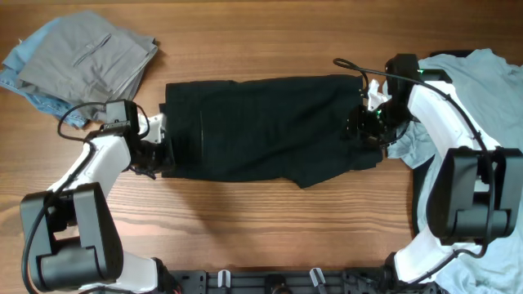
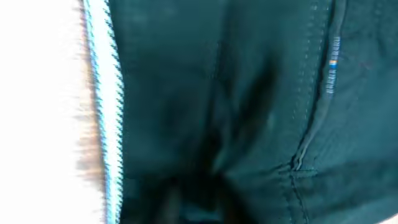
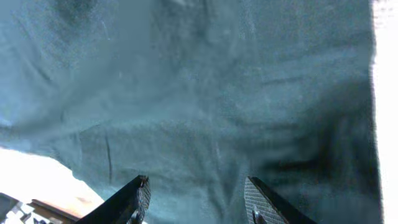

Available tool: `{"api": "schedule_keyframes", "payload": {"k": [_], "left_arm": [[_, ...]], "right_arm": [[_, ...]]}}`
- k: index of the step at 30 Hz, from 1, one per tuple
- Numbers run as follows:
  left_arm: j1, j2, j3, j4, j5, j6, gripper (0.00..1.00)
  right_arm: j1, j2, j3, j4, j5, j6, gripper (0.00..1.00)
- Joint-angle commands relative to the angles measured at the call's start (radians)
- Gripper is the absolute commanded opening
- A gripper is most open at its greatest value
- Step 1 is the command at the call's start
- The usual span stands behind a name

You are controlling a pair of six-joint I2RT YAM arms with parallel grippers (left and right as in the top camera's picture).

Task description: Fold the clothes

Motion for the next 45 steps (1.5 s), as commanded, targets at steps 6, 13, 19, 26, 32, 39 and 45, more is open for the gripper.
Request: {"api": "schedule_keyframes", "payload": {"k": [6, 13, 19, 26, 32, 39, 45], "left_arm": [[0.113, 0.023, -0.016, 0.047, -0.203, -0.277, 0.04], [0.124, 0.023, -0.016, 0.05, -0.176, -0.269, 0.04], [0.124, 0.023, -0.016, 0.051, -0.177, -0.269, 0.04], [0.13, -0.005, -0.015, 0.043, -0.207, -0.261, 0.04], [0.13, -0.077, -0.015, 0.0, -0.077, -0.261, 0.49], [0.13, -0.232, 0.013, -0.075, -0.002, -0.235, 0.6], [0.13, -0.26, 0.024, 0.019, -0.019, -0.133, 0.72]], "right_arm": [[-0.001, -0.141, -0.026, -0.185, 0.14, 0.193, 0.72], [0.0, -0.141, -0.299, 0.043, -0.019, 0.28, 0.77], [0.0, -0.141, -0.383, 0.26, -0.017, 0.376, 0.46], [-0.11, -0.142, -0.237, 0.034, 0.212, 0.288, 0.04], [-0.123, -0.145, -0.085, -0.127, 0.278, 0.204, 0.62], [-0.082, -0.163, -0.04, -0.014, -0.063, -0.047, 0.08], [0.1, -0.134, -0.282, 0.237, -0.008, 0.143, 0.06]]}}
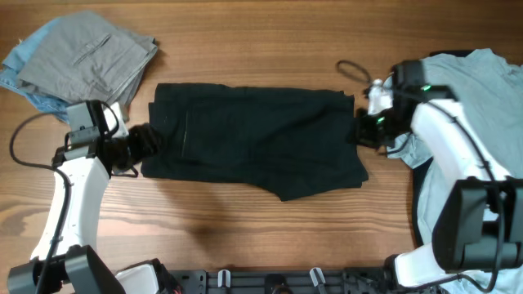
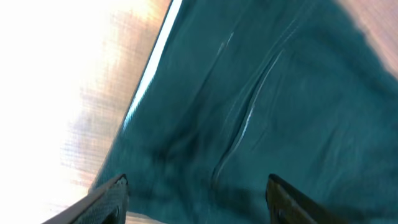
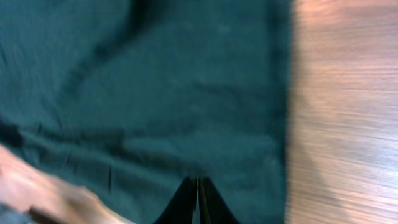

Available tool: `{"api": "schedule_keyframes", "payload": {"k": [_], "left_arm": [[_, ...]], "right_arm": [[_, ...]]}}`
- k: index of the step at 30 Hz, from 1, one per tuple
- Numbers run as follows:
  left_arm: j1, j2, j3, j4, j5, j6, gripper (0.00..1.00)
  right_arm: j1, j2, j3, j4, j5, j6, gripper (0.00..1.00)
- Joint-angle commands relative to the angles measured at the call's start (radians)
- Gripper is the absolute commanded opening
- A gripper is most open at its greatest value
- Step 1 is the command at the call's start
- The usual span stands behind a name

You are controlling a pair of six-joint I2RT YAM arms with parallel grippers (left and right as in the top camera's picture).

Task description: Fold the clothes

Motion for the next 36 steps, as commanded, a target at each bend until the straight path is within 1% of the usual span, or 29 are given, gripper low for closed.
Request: {"api": "schedule_keyframes", "payload": {"k": [1, 2, 4, 6, 7, 10, 12, 14, 17, 19, 21, 23, 27, 29, 33, 35, 36], "left_arm": [[0.006, 0.018, 0.018, 0.038, 0.012, 0.089, 0.73], [0.006, 0.037, 0.018, 0.043, 0.011, 0.117, 0.74], [0.006, 0.071, 0.018, 0.048, 0.012, 0.158, 0.77], [0.006, 0.088, 0.018, 0.046, 0.011, 0.167, 0.79], [0.006, 0.097, 0.018, 0.047, 0.011, 0.167, 0.79], [0.006, 0.114, 0.018, 0.05, -0.042, 0.166, 0.82], [0.006, 0.117, 0.018, 0.052, -0.041, 0.167, 0.82], [0.006, 0.117, 0.018, 0.056, -0.039, 0.166, 0.83], [0.006, 0.135, 0.018, 0.073, 0.018, 0.172, 0.85], [-0.004, 0.176, 0.018, 0.091, 0.069, 0.227, 0.83], [-0.027, 0.237, 0.018, 0.107, 0.09, 0.228, 0.85], [-0.061, 0.319, 0.018, 0.128, 0.144, 0.279, 0.86], [-0.114, 0.428, 0.018, 0.196, 0.185, 0.279, 0.88], [-0.14, 0.461, 0.018, 0.2, 0.189, 0.279, 0.85], [-0.182, 0.512, 0.018, 0.179, 0.188, 0.298, 0.71], [-0.185, 0.524, 0.018, 0.171, 0.188, 0.297, 0.53], [-0.185, 0.527, 0.018, 0.165, 0.188, 0.297, 0.46]], "right_arm": [[0.078, 0.018, -0.161, 0.082, 0.095, 0.201, 0.07], [0.077, 0.019, -0.195, 0.094, 0.136, 0.256, 0.07], [0.06, 0.021, -0.264, 0.135, 0.165, 0.29, 0.07], [0.046, 0.021, -0.296, 0.146, 0.19, 0.294, 0.07], [0.034, 0.021, -0.314, 0.146, 0.231, 0.325, 0.07], [-0.034, 0.021, -0.32, 0.146, 0.256, 0.342, 0.06], [-0.101, 0.021, -0.314, 0.146, 0.256, 0.34, 0.03], [-0.141, 0.021, -0.305, 0.146, 0.256, 0.333, 0.04], [-0.183, 0.021, -0.277, 0.148, 0.256, 0.314, 0.03], [-0.182, 0.021, -0.267, 0.154, 0.256, 0.311, 0.04], [-0.182, 0.021, -0.267, 0.157, 0.256, 0.31, 0.04], [-0.182, 0.021, -0.267, 0.163, 0.256, 0.289, 0.04], [-0.182, 0.021, -0.267, 0.166, 0.256, 0.286, 0.04], [-0.182, 0.021, -0.267, 0.166, 0.256, 0.286, 0.04], [-0.182, 0.021, -0.267, 0.167, 0.256, 0.286, 0.04], [-0.182, 0.021, -0.267, 0.171, 0.256, 0.286, 0.04], [-0.182, 0.021, -0.267, 0.173, 0.256, 0.286, 0.04]]}}
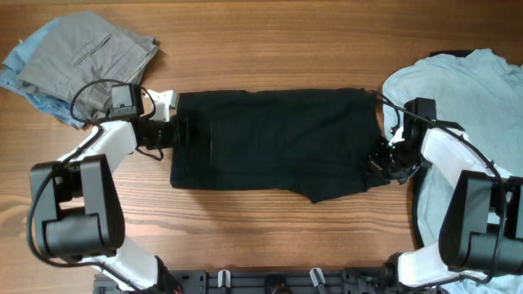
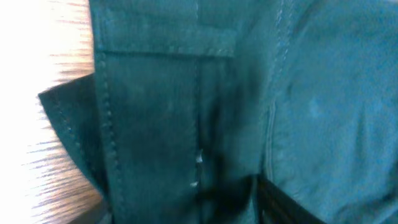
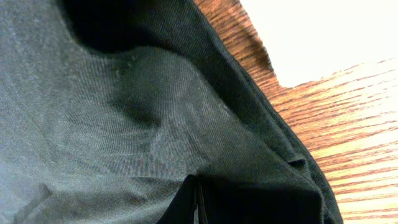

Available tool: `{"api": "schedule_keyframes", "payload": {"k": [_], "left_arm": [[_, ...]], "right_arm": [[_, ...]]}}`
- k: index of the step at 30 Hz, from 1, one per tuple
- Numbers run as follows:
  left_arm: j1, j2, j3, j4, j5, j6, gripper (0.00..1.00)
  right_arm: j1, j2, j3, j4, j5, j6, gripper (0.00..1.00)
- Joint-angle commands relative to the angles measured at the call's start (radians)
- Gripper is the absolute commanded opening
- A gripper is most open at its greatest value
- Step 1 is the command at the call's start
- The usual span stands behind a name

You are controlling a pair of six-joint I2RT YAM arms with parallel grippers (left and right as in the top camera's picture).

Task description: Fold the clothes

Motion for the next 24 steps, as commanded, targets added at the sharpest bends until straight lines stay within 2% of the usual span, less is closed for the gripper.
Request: {"api": "schedule_keyframes", "payload": {"k": [1, 2, 4, 5, 7, 9, 13, 15, 19, 24], "left_arm": [[-0.024, 0.103, -0.071, -0.058, -0.045, -0.001, 0.41], [-0.024, 0.103, -0.071, -0.067, -0.043, -0.001, 0.33], [-0.024, 0.103, -0.071, -0.095, -0.005, 0.033, 0.06], [-0.023, 0.098, -0.068, -0.117, 0.004, 0.05, 0.04], [-0.015, 0.077, -0.019, -0.221, -0.019, 0.051, 0.04], [0.011, 0.047, 0.102, -0.399, -0.101, 0.047, 0.04], [0.053, 0.007, 0.457, -0.769, -0.311, -0.07, 0.04], [0.05, 0.006, 0.675, -0.922, -0.362, -0.078, 0.04], [-0.009, 0.006, 0.829, -0.986, -0.36, -0.102, 0.04], [-0.192, 0.02, 0.83, -0.917, -0.357, -0.257, 0.04]], "right_arm": [[-0.012, 0.023, -0.002, 0.024, 0.114, -0.014, 0.04], [-0.012, 0.023, -0.002, 0.024, 0.114, -0.014, 0.04], [-0.012, 0.023, -0.002, 0.024, 0.114, -0.014, 0.04], [-0.012, 0.023, -0.002, 0.024, 0.114, -0.014, 0.04], [-0.012, 0.023, -0.002, 0.02, 0.112, -0.016, 0.04], [-0.012, 0.016, 0.001, 0.013, 0.066, -0.078, 0.04], [-0.012, -0.082, 0.038, -0.052, 0.04, -0.175, 0.05], [-0.012, -0.168, 0.047, -0.063, 0.014, -0.22, 0.12], [-0.012, -0.253, 0.047, -0.054, 0.004, -0.22, 0.14], [-0.012, -0.258, 0.047, -0.048, -0.003, -0.194, 0.15]]}}
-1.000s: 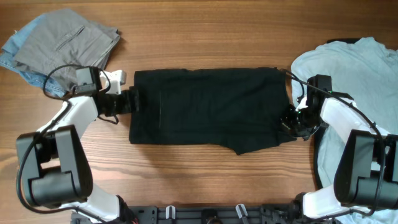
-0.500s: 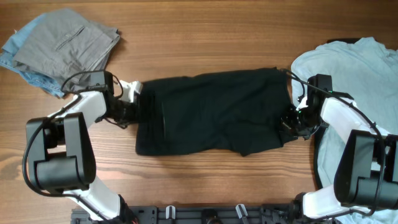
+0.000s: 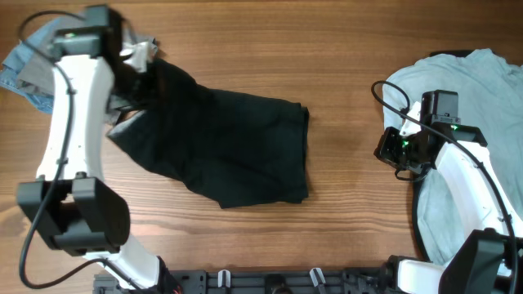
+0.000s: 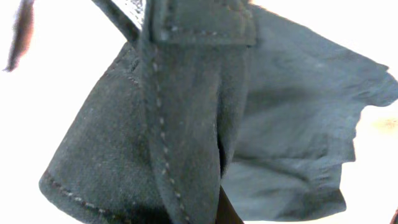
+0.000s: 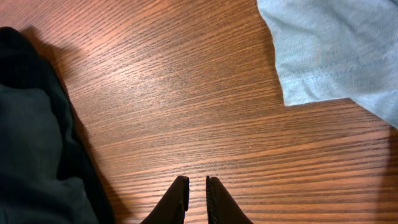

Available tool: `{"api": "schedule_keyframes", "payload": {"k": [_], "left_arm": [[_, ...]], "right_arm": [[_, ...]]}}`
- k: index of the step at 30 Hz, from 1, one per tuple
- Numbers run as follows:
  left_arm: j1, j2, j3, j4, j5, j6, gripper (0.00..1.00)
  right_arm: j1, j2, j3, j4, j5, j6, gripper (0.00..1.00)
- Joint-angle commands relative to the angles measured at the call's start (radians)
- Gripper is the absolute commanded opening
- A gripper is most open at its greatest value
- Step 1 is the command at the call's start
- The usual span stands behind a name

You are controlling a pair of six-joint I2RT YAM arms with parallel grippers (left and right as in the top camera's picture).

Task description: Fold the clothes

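The black garment (image 3: 237, 151) lies rumpled left of centre, its left end lifted off the wood. My left gripper (image 3: 149, 69) is shut on that raised end at the far left. The left wrist view is filled by a stitched black band (image 4: 186, 124), with only a sliver of my left gripper (image 4: 219, 211) showing. My right gripper (image 3: 391, 149) hangs over bare wood to the right of the garment, apart from it. In the right wrist view my right gripper (image 5: 197, 186) is shut on nothing, with the garment's edge (image 5: 31, 155) at the left.
A light blue cloth pile (image 3: 478, 82) covers the right side, its hem (image 5: 336, 56) just beyond my right fingers. Folded grey and blue clothes (image 3: 24, 57) sit at the far left corner, partly behind my left arm. A black cable (image 3: 380, 91) loops beside the right arm.
My left gripper has risen to the far left with the garment's left end. The garment has moved left and bunched. My right gripper has let go and sits apart over bare wood.
At first the garment lay stretched across the table with a gripper at each end. Then it lay further left, my left fingers open, my right shut at its edge. Later it was flat, held at both ends. Now only my left holds it, lifted.
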Motion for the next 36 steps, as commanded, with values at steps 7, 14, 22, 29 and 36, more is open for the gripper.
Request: {"api": "schedule_keyframes", "payload": {"k": [7, 14, 22, 29, 36], "left_arm": [[-0.375, 0.053, 0.009, 0.062, 0.002, -0.262, 0.04], [-0.587, 0.155, -0.062, 0.187, -0.002, -0.42, 0.04], [-0.684, 0.257, -0.14, 0.403, -0.002, -0.541, 0.34], [-0.653, 0.184, -0.036, 0.249, 0.108, -0.404, 0.51], [-0.557, 0.043, 0.071, 0.102, -0.161, -0.325, 0.09]], "right_arm": [[-0.004, -0.009, 0.013, 0.01, -0.009, 0.002, 0.15], [-0.004, -0.009, 0.013, 0.017, -0.009, 0.002, 0.16], [-0.004, -0.009, 0.013, 0.024, -0.009, 0.002, 0.17], [-0.004, -0.009, 0.013, 0.024, -0.009, -0.002, 0.4], [0.069, -0.009, 0.013, 0.087, -0.34, -0.28, 0.55]]}}
